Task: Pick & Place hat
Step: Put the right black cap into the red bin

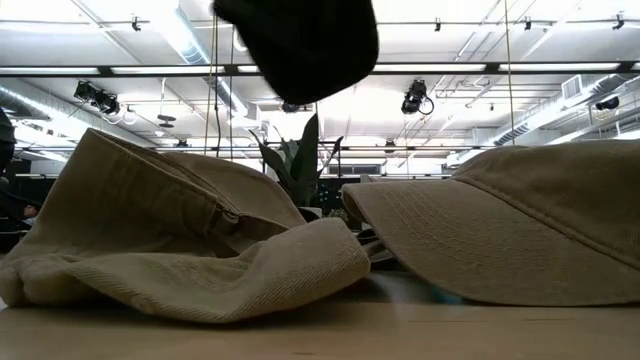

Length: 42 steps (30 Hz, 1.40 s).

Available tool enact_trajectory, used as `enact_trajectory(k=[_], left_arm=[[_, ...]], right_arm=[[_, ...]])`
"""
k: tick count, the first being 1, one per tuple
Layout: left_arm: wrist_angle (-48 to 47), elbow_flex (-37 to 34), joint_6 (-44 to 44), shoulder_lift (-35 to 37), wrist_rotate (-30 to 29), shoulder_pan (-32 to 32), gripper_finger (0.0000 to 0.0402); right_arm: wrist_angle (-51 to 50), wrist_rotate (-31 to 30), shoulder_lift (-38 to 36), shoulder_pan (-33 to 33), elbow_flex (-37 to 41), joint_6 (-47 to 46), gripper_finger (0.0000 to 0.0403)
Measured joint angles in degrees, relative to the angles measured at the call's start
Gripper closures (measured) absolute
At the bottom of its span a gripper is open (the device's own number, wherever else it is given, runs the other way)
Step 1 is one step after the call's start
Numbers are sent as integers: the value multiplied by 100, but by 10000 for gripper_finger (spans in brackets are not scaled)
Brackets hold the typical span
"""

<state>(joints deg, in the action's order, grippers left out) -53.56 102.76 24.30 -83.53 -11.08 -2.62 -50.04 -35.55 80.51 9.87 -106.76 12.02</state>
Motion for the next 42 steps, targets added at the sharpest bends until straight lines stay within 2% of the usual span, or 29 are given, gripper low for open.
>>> enact_trajectory(k=[4,8,15,18,21,27,33,36,42], left_arm=[[-56,0,1142,0,-624,-341,392],[97,0,1650,0,-1615,-682,392],[432,0,2797,0,-3630,-1174,392],[727,0,3362,0,-4191,-1353,392],[1111,0,3851,0,-4359,-1515,392],[1956,0,5016,0,-4583,-1816,392],[2661,0,5861,0,-4820,-1998,392],[2805,0,6223,0,-4904,-2019,392],[2831,0,6366,0,-4935,-2006,392]], right_arm=[[-200,2,0,-138,0,-282,126],[-432,177,0,-420,0,-727,134],[-684,1314,-1,-1075,0,-1713,140],[-749,1826,-1,-1437,0,-2124,140],[-745,2546,-2,-1853,0,-2653,140],[-601,5094,44,-2801,18,-3792,140],[135,7286,46,-3513,556,-4486,140],[753,7956,28,-3655,1094,-4832,140],[2416,8770,43,-3803,2412,-5795,140]])
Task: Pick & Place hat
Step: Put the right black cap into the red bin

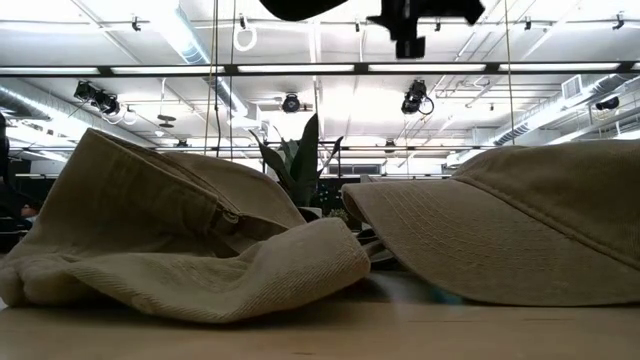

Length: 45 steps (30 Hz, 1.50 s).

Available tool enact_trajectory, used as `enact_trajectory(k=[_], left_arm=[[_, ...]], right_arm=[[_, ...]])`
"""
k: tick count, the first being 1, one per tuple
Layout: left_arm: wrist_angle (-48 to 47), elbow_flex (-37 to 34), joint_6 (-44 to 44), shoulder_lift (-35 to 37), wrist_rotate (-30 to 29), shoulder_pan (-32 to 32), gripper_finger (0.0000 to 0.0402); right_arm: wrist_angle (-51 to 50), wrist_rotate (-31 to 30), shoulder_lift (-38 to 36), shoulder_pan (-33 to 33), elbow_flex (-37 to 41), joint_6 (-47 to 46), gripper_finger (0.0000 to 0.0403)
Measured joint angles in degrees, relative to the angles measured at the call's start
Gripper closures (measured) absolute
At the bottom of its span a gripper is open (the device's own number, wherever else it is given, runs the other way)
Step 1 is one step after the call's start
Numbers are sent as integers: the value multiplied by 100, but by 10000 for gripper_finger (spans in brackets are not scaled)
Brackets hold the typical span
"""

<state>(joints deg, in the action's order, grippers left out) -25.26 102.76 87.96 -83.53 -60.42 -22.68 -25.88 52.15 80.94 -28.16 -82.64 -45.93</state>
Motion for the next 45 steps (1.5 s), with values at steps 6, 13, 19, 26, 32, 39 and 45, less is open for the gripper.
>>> enact_trajectory(k=[6,13,19,26,32,39,45], left_arm=[[118,0,-17,0,2,-10,392],[343,0,-26,-1,213,26,392],[636,0,-37,-82,658,250,392],[799,0,-160,-274,1031,416,392],[769,0,-330,-380,1046,448,392],[798,0,-636,-369,741,452,370],[776,0,-1114,-369,725,452,355]], right_arm=[[3048,287,1,0,1392,-1643,140],[6100,275,-3,91,2585,-3647,140],[6549,115,-3,406,2711,-3925,140],[7234,-263,-3,476,2711,-4202,140],[7559,-523,-3,476,2711,-4175,166],[7679,-513,-3,474,2711,-3997,288],[7784,-500,-3,472,2711,-3624,387]])
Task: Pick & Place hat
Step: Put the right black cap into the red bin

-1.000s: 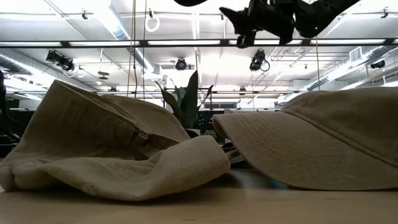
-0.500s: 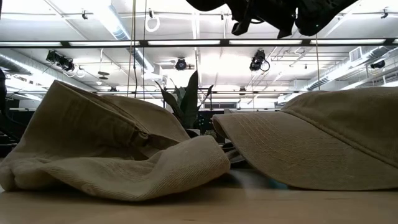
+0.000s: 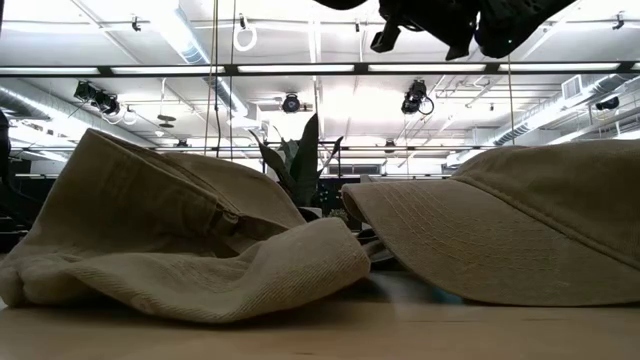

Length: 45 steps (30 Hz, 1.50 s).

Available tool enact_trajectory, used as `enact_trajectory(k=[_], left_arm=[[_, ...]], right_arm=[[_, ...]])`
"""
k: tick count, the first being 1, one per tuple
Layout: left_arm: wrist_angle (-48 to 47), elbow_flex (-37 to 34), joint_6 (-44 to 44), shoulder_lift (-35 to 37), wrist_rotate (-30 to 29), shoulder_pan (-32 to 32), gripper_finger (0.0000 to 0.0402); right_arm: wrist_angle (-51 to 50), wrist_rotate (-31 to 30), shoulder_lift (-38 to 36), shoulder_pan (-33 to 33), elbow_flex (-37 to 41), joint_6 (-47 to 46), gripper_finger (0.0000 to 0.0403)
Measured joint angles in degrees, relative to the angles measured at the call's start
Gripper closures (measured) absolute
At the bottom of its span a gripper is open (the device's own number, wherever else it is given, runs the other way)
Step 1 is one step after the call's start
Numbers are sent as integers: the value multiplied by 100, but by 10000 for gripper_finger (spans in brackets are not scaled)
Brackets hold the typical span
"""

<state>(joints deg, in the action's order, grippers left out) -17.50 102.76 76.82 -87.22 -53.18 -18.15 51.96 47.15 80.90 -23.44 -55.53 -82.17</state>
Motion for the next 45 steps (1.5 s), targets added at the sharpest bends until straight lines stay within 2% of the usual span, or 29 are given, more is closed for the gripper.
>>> enact_trajectory(k=[4,7,13,19,26,32,37,45], left_arm=[[2,0,-573,0,-16,-2,339],[11,0,-1318,0,-167,0,319],[13,0,-3520,0,-853,-7,261],[7,0,-6184,79,-1120,-54,192],[-195,0,-9339,165,-1097,-150,128],[-634,9,-11819,363,-381,-151,113],[-661,9,-12739,452,213,-104,113],[-652,7,-13222,426,656,244,113]], right_arm=[[13,-20,0,2,0,138,392],[17,-109,0,-60,0,248,394],[94,-101,-45,-279,0,274,397],[112,-62,-152,-475,-2,384,397],[130,-46,-336,-744,-2,627,397],[46,48,-483,-1038,-2,855,397],[47,138,-535,-1147,-2,1128,397],[-23,246,-546,-1091,-2,1524,397]])
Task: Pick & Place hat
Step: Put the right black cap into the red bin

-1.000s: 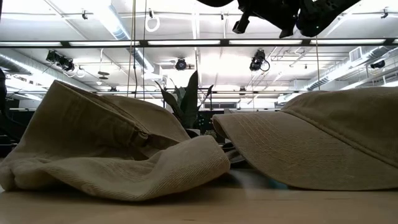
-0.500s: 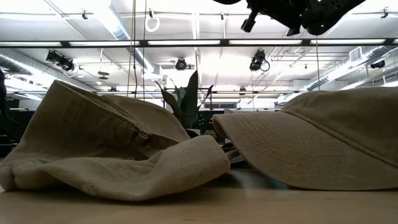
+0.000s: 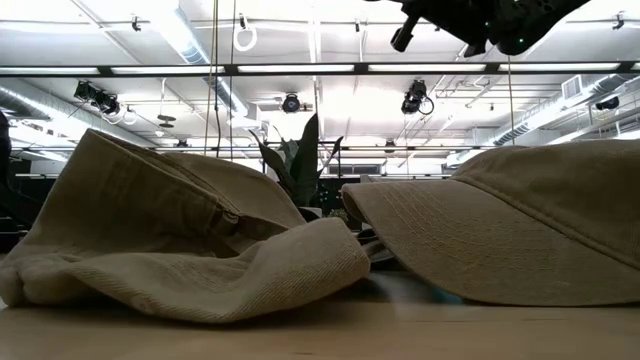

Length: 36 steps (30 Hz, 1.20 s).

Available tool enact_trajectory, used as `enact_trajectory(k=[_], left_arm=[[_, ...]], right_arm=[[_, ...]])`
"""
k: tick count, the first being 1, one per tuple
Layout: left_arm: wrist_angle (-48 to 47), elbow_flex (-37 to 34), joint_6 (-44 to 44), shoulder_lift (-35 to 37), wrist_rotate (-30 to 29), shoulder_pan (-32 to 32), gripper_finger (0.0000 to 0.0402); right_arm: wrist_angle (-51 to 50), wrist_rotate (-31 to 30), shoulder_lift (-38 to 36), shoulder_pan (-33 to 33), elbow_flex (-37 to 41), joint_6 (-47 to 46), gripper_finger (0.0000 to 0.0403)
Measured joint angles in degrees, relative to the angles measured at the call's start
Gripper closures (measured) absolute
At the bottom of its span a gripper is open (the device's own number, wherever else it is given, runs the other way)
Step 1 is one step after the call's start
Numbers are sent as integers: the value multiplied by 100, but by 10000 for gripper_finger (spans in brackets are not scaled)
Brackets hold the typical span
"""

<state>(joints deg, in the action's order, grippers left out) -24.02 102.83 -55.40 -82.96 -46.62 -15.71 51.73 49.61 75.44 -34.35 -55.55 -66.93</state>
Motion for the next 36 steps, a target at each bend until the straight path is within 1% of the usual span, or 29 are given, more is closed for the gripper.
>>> enact_trajectory(k=[3,4,9,12,14,16,19,21,27,28,31,33,36], left_arm=[[-4,-7,-100,-65,78,154,113],[7,-7,-98,-97,182,206,113],[227,-1,-59,-260,984,538,113],[344,-11,122,-346,1346,640,114],[423,-7,294,-362,1415,672,120],[449,-7,436,-367,1430,672,135],[465,-7,553,-367,1430,672,177],[467,-7,576,-367,1428,672,216],[438,-7,978,-367,1402,672,361],[438,-7,1052,-367,1403,672,376],[436,-7,1157,-367,1346,672,377],[415,-7,1167,-367,1343,672,376],[204,-7,1173,-365,1345,668,378]], right_arm=[[2,14,0,61,0,94,397],[2,37,0,77,0,131,397],[-38,43,0,113,0,357,397],[-109,39,0,107,0,429,397],[-176,39,0,102,0,487,397],[-232,44,0,70,0,521,397],[-265,117,0,14,0,533,397],[-266,120,0,-13,0,533,397],[-387,225,-2,-30,0,413,395],[-418,274,-2,-30,0,385,390],[-427,438,0,-35,0,395,356],[-429,617,0,-35,0,397,320],[-429,853,-17,-54,0,289,252]])
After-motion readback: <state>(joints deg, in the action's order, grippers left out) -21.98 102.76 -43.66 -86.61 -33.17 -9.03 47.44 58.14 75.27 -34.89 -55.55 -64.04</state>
